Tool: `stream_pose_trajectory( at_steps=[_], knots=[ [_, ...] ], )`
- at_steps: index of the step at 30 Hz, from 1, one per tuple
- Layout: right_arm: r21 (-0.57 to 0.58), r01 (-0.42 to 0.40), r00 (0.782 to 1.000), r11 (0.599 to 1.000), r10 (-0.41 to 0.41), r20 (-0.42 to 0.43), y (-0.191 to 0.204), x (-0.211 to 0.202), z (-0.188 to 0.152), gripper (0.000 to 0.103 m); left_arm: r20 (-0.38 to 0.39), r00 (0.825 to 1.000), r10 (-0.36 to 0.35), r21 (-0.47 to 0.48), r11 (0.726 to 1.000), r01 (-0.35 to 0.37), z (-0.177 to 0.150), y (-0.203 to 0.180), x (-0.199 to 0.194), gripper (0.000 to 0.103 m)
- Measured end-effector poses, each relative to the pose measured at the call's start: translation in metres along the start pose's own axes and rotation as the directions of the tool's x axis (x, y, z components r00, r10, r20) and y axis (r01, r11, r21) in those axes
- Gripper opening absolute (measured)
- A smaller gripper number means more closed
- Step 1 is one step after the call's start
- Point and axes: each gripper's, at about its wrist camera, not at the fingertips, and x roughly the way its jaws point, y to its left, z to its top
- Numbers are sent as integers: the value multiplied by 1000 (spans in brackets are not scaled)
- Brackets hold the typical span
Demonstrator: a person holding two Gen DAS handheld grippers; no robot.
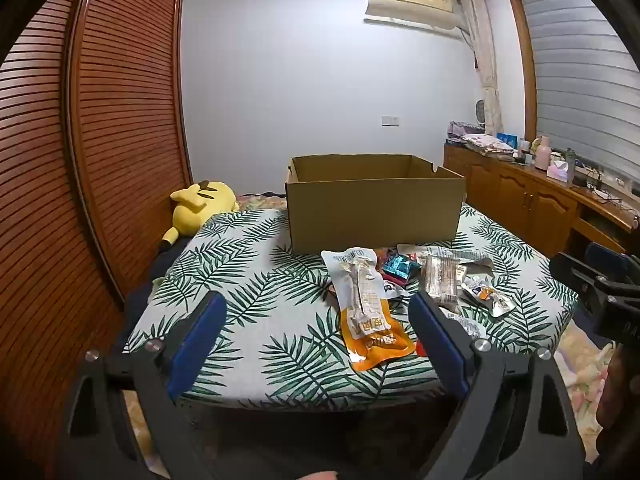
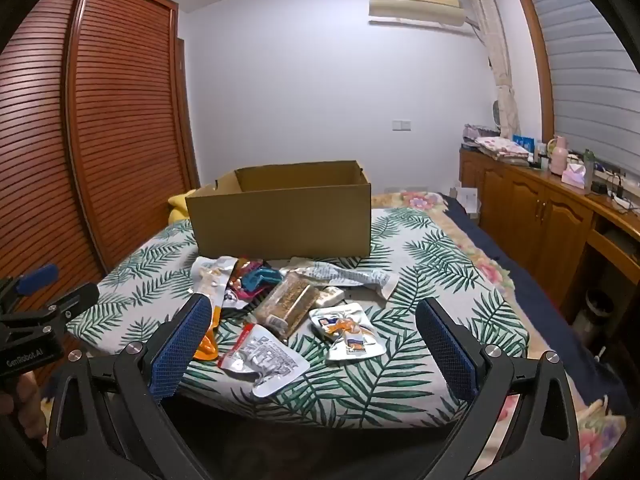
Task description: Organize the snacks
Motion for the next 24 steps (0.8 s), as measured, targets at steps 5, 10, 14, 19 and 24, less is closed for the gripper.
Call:
stream_pose_trajectory(
  at_steps=[5,10,14,19,24],
  knots=[
    [-10,5,1000,1000,-5,1,1,0,0,103,2,1000,-3,-1,1000,3,1,3,0,93],
    [-9,3,1000,1000,-3,1,1,0,0,103,2,1000,3,3,1000,-3,3,2,-7,93],
    [-3,5,1000,1000,-5,4,0,-2,0,103,4,1000,3,2,1000,-3,4,4,-8,93],
    [-4,4,1000,1000,-4,5,0,-2,0,103,4,1000,6,7,1000,-6,4,-2,-2,93],
    [-4,4,1000,1000,-4,7,1,-2,0,103,5,1000,6,5,1000,-6,5,-1,-1,93]
  ],
)
